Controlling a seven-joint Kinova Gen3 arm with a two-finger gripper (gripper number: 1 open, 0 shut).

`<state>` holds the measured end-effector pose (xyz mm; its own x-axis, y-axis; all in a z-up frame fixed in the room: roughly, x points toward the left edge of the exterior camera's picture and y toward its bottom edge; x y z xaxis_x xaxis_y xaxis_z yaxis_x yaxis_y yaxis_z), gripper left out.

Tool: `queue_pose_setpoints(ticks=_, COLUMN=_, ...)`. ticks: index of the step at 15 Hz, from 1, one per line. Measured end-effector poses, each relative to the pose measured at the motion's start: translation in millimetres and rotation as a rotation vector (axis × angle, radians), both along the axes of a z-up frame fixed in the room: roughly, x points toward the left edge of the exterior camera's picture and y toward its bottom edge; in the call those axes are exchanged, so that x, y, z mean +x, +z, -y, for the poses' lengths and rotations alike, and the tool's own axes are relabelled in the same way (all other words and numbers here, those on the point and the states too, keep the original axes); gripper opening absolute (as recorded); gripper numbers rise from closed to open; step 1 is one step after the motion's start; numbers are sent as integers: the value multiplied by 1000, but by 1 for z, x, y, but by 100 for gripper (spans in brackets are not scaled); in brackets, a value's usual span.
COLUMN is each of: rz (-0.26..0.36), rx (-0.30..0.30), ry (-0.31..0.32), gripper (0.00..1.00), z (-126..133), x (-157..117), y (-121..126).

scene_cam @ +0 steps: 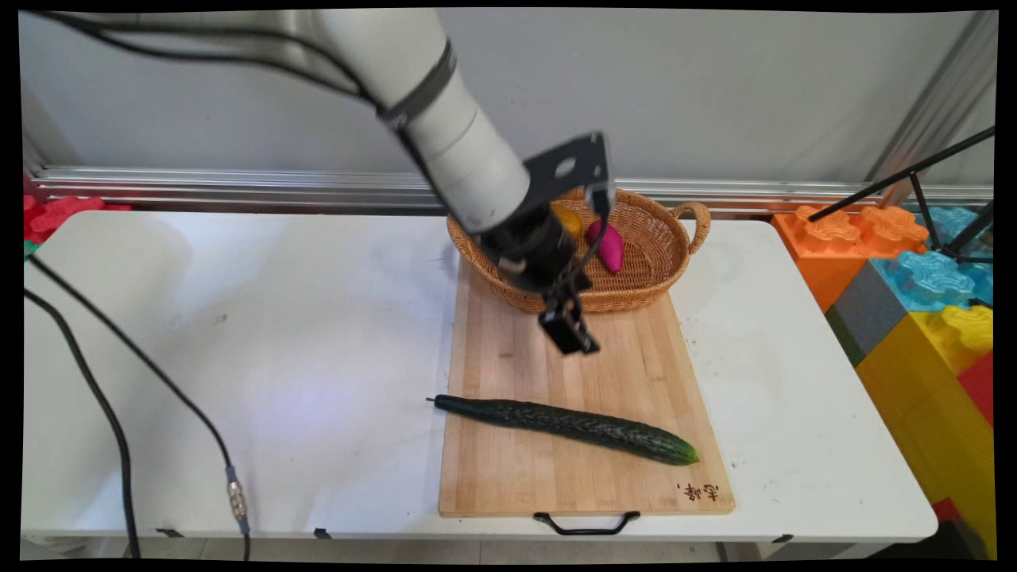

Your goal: Pick up the cucumber from the cutting board

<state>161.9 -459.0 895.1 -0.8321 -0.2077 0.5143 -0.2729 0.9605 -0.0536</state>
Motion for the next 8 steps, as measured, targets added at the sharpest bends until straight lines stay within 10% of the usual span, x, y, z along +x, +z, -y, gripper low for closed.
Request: queue_pose_setpoints(ticks=8, rz=65, rx=-13, ry=-58, gripper=100, z=-39, x=-17, y=-69)
